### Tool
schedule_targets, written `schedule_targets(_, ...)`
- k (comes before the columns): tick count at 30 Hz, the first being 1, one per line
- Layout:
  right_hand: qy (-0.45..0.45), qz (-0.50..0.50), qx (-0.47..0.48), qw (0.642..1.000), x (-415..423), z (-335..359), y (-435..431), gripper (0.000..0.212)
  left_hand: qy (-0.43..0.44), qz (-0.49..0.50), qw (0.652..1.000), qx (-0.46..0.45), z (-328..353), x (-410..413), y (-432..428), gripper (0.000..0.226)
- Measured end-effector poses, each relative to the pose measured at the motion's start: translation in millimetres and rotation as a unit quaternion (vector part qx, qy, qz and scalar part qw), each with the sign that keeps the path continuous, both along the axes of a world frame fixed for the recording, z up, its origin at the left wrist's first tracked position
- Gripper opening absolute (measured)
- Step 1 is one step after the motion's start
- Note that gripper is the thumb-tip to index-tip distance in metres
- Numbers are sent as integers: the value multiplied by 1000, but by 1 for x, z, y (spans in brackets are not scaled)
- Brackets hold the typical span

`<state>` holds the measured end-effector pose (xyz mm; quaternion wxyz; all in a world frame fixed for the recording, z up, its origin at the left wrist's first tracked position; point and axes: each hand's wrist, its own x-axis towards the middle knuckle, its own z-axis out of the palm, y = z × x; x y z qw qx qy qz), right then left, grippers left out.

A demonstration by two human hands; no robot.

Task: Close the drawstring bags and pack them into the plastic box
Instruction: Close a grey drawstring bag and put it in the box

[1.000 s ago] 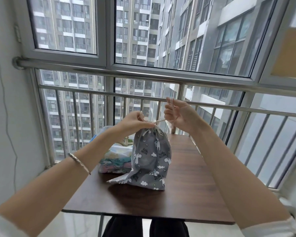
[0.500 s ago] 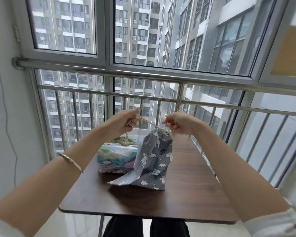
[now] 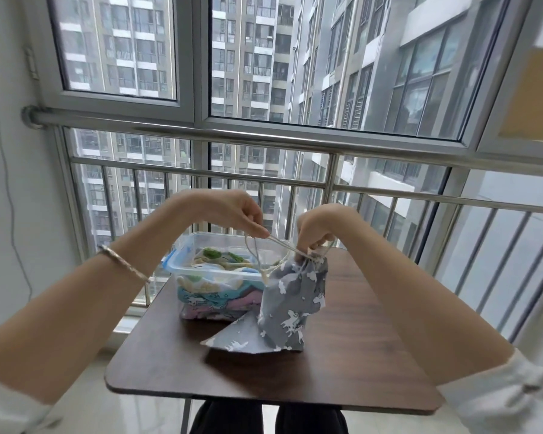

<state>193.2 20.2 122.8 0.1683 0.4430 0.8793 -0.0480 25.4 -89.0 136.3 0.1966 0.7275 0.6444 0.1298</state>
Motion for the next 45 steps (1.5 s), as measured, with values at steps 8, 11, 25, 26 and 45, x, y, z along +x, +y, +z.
schedule_targets(8, 303, 60, -281, 909, 2, -5, -19, 23, -254, 122, 944, 171, -4, 8, 15, 19)
schedule_targets(11, 383, 78, -332, 859, 4, -11, -22, 27, -330, 153, 920, 145, -15, 21, 25, 26)
schedule_targets(25, 622, -29, -266, 736, 8, -20, -38, 23, -282, 36, 936, 207, -53, 41, 15, 73)
schedule_targets(26, 628, -14, -229, 744, 9, -21, -38, 23, -267, 36, 939, 214, -51, 41, 13, 79)
schedule_targets(45, 590, 30, -107, 800, 14, -13, -25, 14, -317, 73, 928, 180, -48, 17, 14, 27)
